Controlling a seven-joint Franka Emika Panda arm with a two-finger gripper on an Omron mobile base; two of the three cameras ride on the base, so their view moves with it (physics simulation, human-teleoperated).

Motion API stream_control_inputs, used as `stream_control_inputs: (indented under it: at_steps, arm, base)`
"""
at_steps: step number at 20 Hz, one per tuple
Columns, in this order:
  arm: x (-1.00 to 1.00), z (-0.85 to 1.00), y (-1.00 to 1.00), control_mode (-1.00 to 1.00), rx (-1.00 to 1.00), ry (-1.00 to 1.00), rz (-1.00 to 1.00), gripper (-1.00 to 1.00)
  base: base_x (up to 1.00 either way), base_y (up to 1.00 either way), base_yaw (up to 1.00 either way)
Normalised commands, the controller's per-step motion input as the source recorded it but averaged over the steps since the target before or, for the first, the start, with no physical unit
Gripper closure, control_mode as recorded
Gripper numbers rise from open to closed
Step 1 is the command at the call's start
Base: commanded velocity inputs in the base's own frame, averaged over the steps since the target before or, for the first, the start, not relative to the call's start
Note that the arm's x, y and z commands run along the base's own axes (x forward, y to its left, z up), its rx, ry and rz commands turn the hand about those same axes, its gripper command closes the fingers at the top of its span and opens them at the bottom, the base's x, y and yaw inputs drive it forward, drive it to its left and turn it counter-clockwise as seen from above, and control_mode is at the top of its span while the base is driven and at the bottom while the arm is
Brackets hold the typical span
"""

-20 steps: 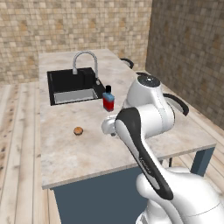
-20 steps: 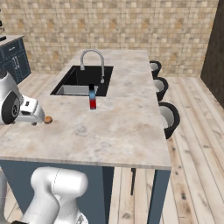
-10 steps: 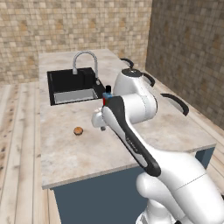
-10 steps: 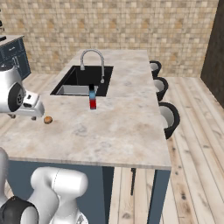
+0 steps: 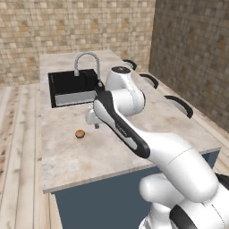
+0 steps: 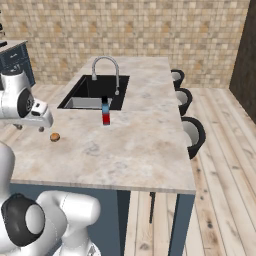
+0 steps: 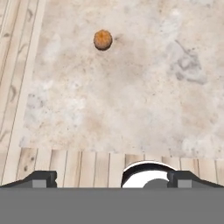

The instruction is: Place the beer and liquor on the top shelf of the fridge to keep them out of children's reach, and place the tangerine on lower shelves for easy access.

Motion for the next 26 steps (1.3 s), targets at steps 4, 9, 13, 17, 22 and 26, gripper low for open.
stream_control_inputs:
  at_steps: [4, 9, 13, 17, 22, 26]
  arm:
    - [0.39, -0.28, 0.23, -1.00, 0.00, 0.01, 0.00, -1.00]
    - [0.36, -0.39, 0.22, -1.00, 0.00, 0.00, 0.00, -1.00]
    - [0.32, -0.44, 0.21, -1.00, 0.00, 0.00, 0.00, -1.00]
    - [0.32, -0.46, 0.19, -1.00, 0.00, 0.00, 0.00, -1.00]
    - [0.33, -0.44, 0.16, -1.00, 0.00, 0.00, 0.00, -1.00]
    - [0.36, -0.32, 0.03, -1.00, 0.00, 0.00, 0.00, -1.00]
  base:
    - [0.00, 0.00, 0.00]
    - [0.00, 0.00, 0.00]
    - [0.00, 0.00, 0.00]
    - [0.00, 0.00, 0.00]
    - [0.00, 0.00, 0.00]
    - [0.00, 0.00, 0.00]
